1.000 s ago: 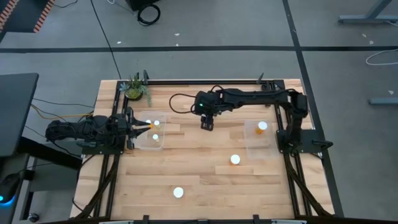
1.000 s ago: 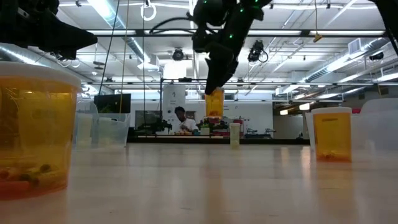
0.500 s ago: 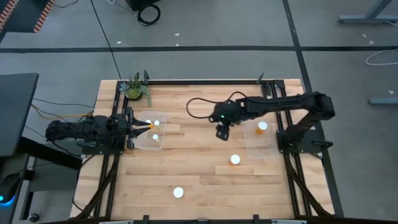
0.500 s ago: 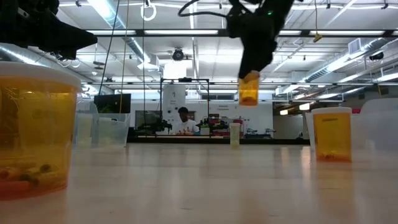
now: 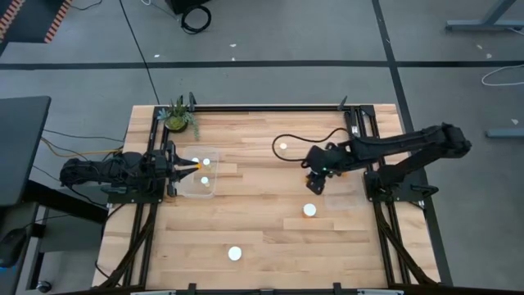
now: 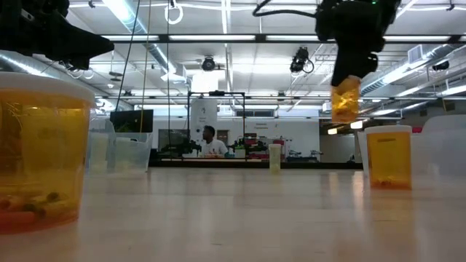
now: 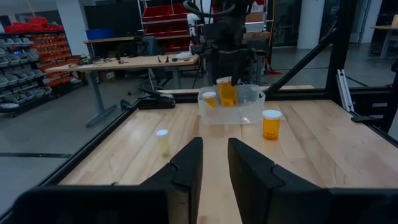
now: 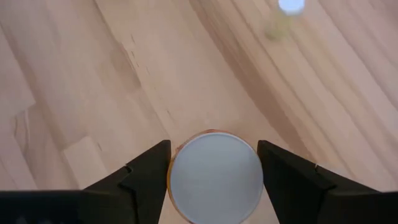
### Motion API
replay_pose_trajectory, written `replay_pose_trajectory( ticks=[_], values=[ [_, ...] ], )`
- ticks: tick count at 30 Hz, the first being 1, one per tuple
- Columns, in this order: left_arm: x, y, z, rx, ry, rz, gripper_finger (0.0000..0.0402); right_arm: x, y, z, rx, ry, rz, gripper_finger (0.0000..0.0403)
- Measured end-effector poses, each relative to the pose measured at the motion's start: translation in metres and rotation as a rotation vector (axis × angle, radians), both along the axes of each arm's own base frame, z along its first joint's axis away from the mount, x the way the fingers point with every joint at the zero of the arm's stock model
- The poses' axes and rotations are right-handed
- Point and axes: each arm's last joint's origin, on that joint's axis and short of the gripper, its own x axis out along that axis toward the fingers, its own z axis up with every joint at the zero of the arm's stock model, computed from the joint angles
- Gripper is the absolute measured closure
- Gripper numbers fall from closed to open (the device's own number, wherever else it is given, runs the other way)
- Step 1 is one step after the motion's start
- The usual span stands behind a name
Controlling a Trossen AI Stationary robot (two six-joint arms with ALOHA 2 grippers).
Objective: Pick and place medicine bottles into bin by pill shape (circle, oval)
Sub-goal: Put the large orange pill bottle into the right transparent bin
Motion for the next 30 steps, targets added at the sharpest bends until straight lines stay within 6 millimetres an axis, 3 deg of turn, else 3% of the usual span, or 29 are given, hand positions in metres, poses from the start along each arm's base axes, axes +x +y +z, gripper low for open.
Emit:
replay_pose_trajectory(
  ticks=[16, 30],
  values=[
    [0.0, 0.0, 0.0, 0.0, 0.0, 0.0, 0.032, -0.059, 0.013, -0.015, 0.091, 0.153, -0.175, 0.016],
    [0.0, 0.0, 0.0, 0.0, 0.0, 0.0, 0.0314, -0.085, 0.015, -0.059, 0.094, 0.303, -0.359, 0.016]
  ],
)
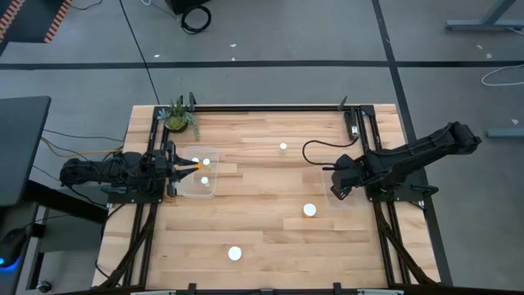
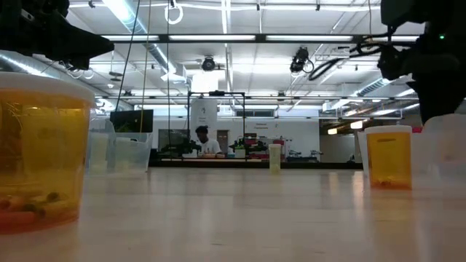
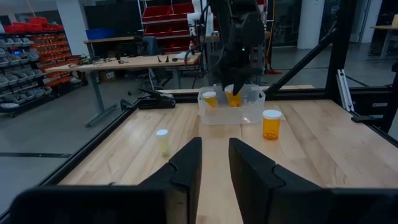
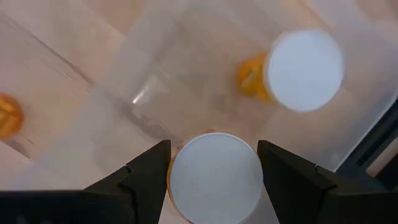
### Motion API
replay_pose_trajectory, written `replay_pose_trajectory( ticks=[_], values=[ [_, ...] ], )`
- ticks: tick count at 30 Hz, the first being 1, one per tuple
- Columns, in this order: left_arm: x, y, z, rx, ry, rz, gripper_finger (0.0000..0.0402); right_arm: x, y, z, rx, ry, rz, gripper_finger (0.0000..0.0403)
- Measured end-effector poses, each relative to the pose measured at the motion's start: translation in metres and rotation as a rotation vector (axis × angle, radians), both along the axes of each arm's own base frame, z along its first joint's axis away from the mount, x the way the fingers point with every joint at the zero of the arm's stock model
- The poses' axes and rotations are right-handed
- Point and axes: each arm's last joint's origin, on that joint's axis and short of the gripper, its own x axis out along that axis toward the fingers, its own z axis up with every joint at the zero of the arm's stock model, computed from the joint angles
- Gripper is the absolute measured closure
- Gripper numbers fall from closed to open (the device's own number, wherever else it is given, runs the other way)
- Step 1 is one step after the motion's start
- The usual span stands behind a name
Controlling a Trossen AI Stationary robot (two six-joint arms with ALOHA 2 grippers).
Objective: Pick and place medicine bottles into bin by pill shape (circle, oval)
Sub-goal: Put the large orange pill bottle into the right transparent bin
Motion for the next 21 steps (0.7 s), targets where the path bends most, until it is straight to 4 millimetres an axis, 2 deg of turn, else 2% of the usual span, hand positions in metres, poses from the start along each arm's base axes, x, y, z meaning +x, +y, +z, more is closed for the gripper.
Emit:
replay_pose_trajectory(
  ticks=[21],
  values=[
    [0.0, 0.0, 0.0, 0.0, 0.0, 0.0, 0.0321, -0.005, 0.018, -0.004, 0.059, 0.001, 0.032, 0.016]
  ],
)
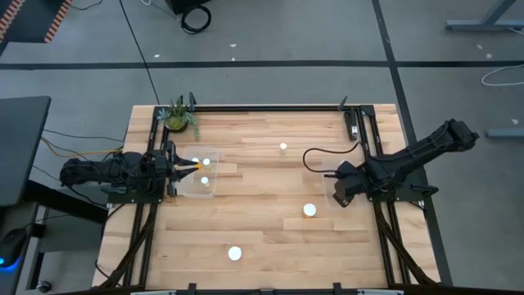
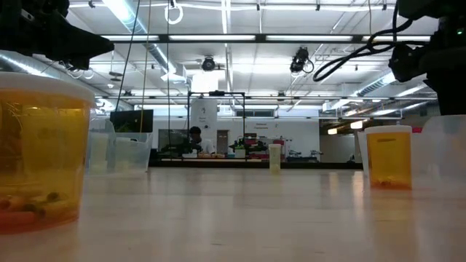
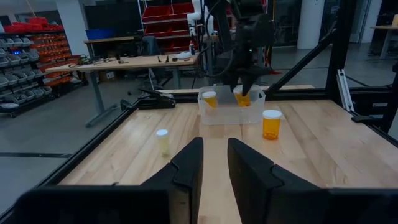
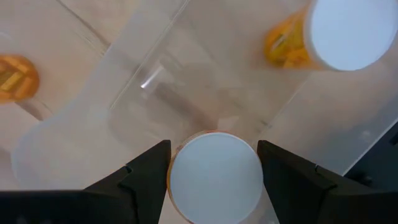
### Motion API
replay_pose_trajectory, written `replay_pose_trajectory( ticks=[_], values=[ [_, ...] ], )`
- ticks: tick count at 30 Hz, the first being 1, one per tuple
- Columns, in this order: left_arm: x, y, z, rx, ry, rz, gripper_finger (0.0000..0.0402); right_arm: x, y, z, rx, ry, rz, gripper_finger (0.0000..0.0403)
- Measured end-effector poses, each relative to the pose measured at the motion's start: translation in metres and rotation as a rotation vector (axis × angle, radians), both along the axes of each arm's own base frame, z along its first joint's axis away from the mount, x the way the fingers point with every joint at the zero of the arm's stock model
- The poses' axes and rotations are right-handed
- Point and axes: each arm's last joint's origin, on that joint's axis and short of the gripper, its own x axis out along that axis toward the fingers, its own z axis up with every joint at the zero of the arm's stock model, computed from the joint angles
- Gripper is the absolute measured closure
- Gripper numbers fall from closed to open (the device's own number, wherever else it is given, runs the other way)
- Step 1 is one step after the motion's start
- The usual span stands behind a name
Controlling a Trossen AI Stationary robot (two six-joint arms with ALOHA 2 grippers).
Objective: Pick and place medicine bottles into bin by pill shape (circle, oval)
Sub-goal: Put the large orange pill bottle into the right transparent bin
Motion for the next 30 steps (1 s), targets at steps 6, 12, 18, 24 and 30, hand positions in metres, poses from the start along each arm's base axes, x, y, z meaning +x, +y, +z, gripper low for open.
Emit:
replay_pose_trajectory(
  ticks=[6, 12, 18, 24, 30],
  values=[
    [0.0, 0.0, 0.0, 0.0, 0.0, 0.0, 0.0316, -0.001, 0.003, 0.0, -0.005, -0.004, 0.008, 0.016],
    [0.0, 0.0, 0.0, 0.0, 0.0, 0.0, 0.0311, -0.001, 0.003, 0.0, -0.005, -0.005, 0.007, 0.0159],
    [0.0, 0.0, 0.0, 0.0, 0.0, 0.0, 0.0316, -0.001, 0.003, 0.0, -0.004, -0.006, -0.005, 0.0159],
    [0.0, 0.0, 0.0, 0.0, 0.0, 0.0, 0.0316, -0.004, 0.002, -0.005, -0.01, 0.01, -0.014, 0.0159],
    [0.0, 0.0, 0.0, 0.0, 0.0, 0.0, 0.0311, -0.005, 0.002, -0.011, -0.004, 0.016, -0.03, 0.0159]
  ],
)
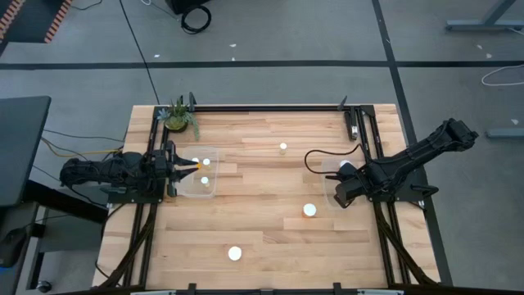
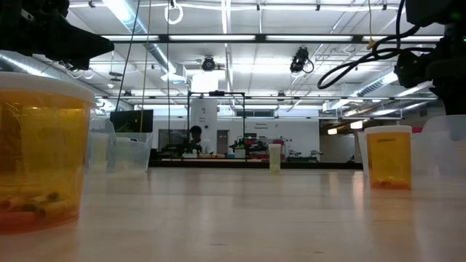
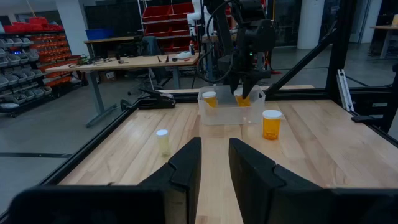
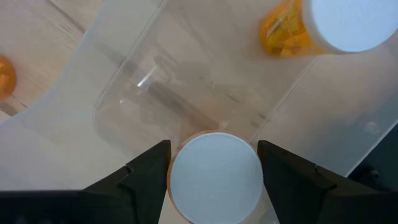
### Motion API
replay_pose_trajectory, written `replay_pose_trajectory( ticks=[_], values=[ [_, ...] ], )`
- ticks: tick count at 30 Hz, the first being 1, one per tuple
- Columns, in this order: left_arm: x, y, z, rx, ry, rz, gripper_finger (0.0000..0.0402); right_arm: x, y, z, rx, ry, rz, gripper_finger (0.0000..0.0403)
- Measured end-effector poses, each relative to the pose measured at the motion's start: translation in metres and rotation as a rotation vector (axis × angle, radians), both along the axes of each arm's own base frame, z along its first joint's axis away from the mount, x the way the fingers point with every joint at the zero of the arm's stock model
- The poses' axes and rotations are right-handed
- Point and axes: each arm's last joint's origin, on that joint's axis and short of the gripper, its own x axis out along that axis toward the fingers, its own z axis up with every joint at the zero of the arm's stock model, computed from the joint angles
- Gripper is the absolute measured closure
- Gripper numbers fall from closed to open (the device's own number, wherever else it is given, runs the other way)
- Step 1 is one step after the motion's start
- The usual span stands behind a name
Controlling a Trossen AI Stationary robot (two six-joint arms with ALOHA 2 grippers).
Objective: Pick and place medicine bottles into bin by pill shape (circle, oval)
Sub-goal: Put the large orange pill bottle into the right transparent bin
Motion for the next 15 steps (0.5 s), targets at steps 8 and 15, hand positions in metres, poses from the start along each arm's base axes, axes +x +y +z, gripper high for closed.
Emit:
replay_pose_trajectory(
  ticks=[8, 15],
  values=[
    [0.0, 0.0, 0.0001, 0.0, 0.0, 0.0, 0.0321, 0.0001, -0.0002, 0.0, -0.006, -0.003, -0.001, 0.0138],
    [0.0, 0.0, 0.0001, 0.0, 0.0, 0.0, 0.0314, 0.0003, -0.0002, 0.0006, -0.006, -0.004, -0.001, 0.012]
  ],
)
